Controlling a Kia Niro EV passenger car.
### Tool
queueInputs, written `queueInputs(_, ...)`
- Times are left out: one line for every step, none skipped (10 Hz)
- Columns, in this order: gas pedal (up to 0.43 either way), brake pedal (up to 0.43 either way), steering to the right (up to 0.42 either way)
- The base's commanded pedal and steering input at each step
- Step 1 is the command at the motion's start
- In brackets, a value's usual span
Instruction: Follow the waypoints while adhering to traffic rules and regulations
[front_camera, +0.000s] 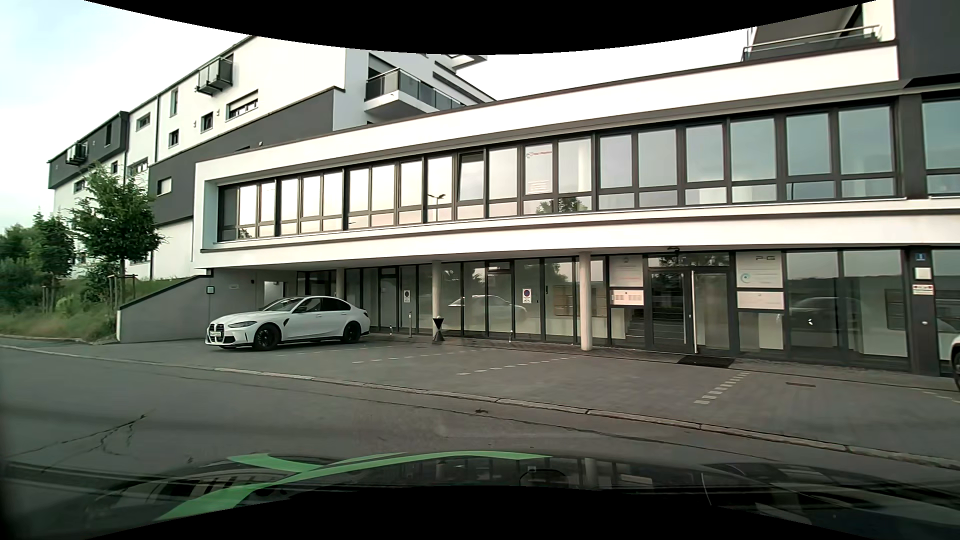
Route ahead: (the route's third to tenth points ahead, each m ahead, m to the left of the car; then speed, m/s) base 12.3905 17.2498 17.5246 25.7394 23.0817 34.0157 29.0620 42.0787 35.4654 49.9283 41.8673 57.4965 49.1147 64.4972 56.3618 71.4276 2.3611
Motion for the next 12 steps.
queueInputs(0.228,0.0,-0.501)
queueInputs(0.22,0.0,-0.516)
queueInputs(0.209,0.0,-0.53)
queueInputs(0.157,0.0,-0.552)
queueInputs(0.118,0.0,-0.577)
queueInputs(0.118,0.0,-0.588)
queueInputs(0.118,0.0,-0.592)
queueInputs(0.118,0.0,-0.594)
queueInputs(0.118,0.0,-0.593)
queueInputs(0.118,0.0,-0.593)
queueInputs(0.13,0.0,-0.593)
queueInputs(0.138,0.0,-0.591)
